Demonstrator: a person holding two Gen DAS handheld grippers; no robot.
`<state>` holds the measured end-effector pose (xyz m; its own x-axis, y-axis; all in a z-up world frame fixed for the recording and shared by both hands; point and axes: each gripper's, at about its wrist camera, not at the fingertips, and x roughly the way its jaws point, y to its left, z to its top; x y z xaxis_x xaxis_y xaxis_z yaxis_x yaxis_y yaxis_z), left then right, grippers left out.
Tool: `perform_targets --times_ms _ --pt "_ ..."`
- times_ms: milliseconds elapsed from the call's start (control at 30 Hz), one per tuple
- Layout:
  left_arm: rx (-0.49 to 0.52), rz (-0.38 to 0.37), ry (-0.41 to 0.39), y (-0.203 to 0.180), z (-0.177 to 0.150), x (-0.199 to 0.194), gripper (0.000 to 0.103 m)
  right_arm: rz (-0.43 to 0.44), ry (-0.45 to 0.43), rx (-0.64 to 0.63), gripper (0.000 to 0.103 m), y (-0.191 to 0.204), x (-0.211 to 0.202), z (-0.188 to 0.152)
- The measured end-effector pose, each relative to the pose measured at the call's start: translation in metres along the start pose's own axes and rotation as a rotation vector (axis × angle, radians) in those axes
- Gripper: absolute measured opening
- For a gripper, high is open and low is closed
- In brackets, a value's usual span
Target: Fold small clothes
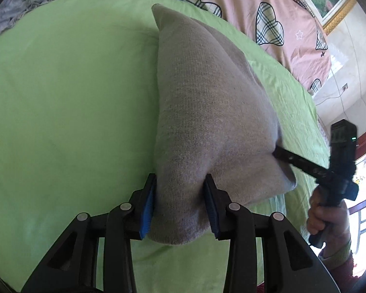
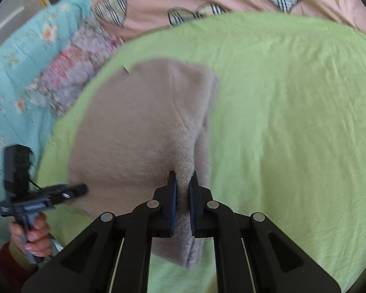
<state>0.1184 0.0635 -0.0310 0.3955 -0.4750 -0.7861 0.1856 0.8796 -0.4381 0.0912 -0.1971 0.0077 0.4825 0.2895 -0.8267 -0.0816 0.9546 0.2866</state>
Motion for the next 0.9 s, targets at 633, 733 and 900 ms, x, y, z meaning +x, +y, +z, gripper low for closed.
perform_targets --times_ms 633,733,900 --pt "0.165 0.032 -0.008 -0.039 0.015 0.002 0.018 -0.03 -0.087 -0.001 0.026 0.05 -0.003 -0.009" --pt "0.127 -0.021 -0.012 -0.027 0.013 0.002 0.014 -0.007 -0.085 0.012 0.023 0.035 0.005 -0.015" --pt "0.074 -0.063 -0.026 -0.019 0.004 -0.009 0.013 -0.017 -0.111 -0.03 0.023 0.043 -0.011 -0.023"
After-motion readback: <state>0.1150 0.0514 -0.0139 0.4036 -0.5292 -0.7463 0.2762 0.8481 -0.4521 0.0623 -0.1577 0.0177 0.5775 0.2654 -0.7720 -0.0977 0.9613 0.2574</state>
